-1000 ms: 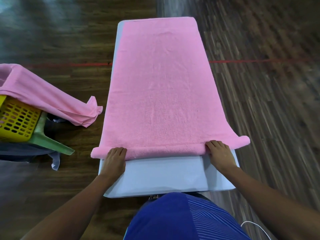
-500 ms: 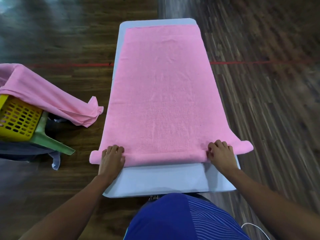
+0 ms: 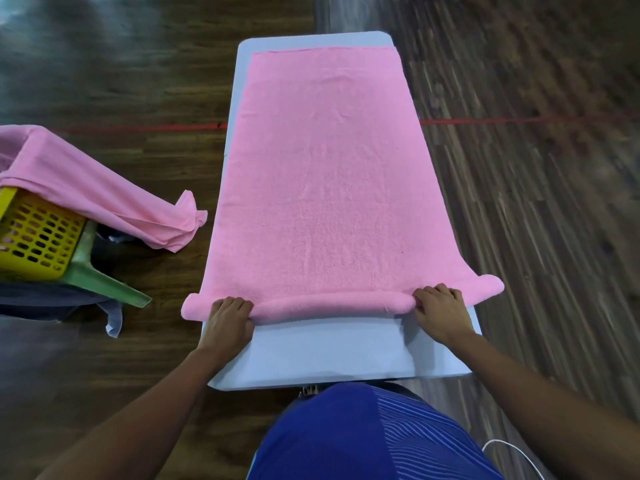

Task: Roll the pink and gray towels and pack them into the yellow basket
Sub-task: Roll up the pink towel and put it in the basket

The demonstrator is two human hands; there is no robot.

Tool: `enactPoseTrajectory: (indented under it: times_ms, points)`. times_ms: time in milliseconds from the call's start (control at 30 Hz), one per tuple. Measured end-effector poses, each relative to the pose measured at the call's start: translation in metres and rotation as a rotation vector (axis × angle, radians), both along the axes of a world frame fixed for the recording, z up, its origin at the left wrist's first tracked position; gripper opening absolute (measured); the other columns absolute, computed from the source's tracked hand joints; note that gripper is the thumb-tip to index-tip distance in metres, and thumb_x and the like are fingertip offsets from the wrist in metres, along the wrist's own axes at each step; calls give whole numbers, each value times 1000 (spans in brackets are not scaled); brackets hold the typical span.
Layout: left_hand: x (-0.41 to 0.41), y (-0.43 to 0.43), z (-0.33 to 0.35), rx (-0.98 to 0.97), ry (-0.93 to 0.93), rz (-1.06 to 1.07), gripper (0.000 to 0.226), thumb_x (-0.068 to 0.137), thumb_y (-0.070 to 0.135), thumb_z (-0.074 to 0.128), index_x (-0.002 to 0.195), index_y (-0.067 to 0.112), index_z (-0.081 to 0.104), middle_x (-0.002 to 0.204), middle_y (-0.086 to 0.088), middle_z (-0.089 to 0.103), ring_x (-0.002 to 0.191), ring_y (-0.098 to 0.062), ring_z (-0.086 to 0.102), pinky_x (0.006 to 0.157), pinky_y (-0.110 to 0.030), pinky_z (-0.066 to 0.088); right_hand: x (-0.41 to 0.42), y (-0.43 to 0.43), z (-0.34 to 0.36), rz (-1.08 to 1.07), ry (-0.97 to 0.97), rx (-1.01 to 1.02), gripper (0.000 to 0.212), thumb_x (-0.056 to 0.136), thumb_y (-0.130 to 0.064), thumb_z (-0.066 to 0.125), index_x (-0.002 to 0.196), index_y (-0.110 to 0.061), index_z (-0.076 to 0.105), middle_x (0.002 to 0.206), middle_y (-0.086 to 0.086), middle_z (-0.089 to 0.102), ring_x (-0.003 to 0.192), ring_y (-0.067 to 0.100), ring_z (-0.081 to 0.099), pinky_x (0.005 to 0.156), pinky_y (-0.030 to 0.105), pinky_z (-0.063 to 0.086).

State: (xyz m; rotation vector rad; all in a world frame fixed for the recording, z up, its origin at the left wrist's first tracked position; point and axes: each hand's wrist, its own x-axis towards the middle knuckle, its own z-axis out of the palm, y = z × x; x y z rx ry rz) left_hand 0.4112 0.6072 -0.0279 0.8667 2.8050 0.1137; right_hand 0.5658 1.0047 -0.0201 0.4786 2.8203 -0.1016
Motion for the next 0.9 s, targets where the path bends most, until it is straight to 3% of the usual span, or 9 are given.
enactPoseTrajectory:
  times_ms: [167,267,367,433,567,633,733,833,900]
  points:
    - [-9,7,12,-178,-125,15,24,91,29,37,81,19,56,80,0,65,70,-19,53,97,-42,34,-4,3,5,-66,-147,-52,25,90,-31,42,109,-21,55,104,4,62,102,24,51,89,41,29]
    - [-9,1,4,10,-48,79,13,88,21,55,98,16,58,92,-3,62,82,-21,54,91,-42,38,4,4,-4,-44,42,33,19,81,-27,59,95,-14,58,93,7,59,85,32,52,73,41,37]
    - [-1,1,-3,89,104,97,14,83,9,66,96,10,61,93,-8,61,84,-28,54,77,-44,44,12,1,-11,-27,247,-41,20,82,-24,45,81,-8,57,79,11,56,68,32,49,58,40,39]
    - [9,2,-6,116,118,48,13,82,7,64,96,6,64,92,-11,62,83,-30,56,73,-45,47,18,-3,-11,-43,286,-38,8,78,-13,57,83,-7,58,81,11,57,69,31,49,59,39,39]
    - [23,-6,-13,28,54,-56,51,63,11,75,113,3,63,109,-14,64,98,-32,59,89,-49,49,31,-9,-15,-8,161,-21,49,57,-6,74,104,-7,59,102,9,62,91,31,59,76,42,49]
    - [21,-5,-12,26,38,-42,51,62,7,79,111,4,65,108,-14,66,97,-32,62,93,-49,48,29,-10,-17,-24,167,-1,49,62,-6,75,109,-8,60,106,9,64,97,31,60,83,44,49]
    - [13,1,-6,60,15,1,29,70,7,76,98,7,69,97,-11,70,88,-29,65,90,-47,50,20,-8,-14,-56,153,24,31,70,-9,71,99,-12,62,95,6,66,90,31,60,80,43,44]
    - [5,4,0,44,-17,-7,9,81,19,61,84,13,66,84,-5,70,75,-23,62,91,-44,49,12,-2,-8,-23,71,56,21,78,-31,55,95,-19,63,90,-1,66,89,27,56,81,40,33]
    - [0,7,2,-9,-90,8,22,86,30,43,82,17,61,78,-2,68,69,-20,57,93,-43,45,6,2,-1,-19,-38,67,37,81,-40,34,93,-23,64,93,-5,66,92,22,54,79,38,25]
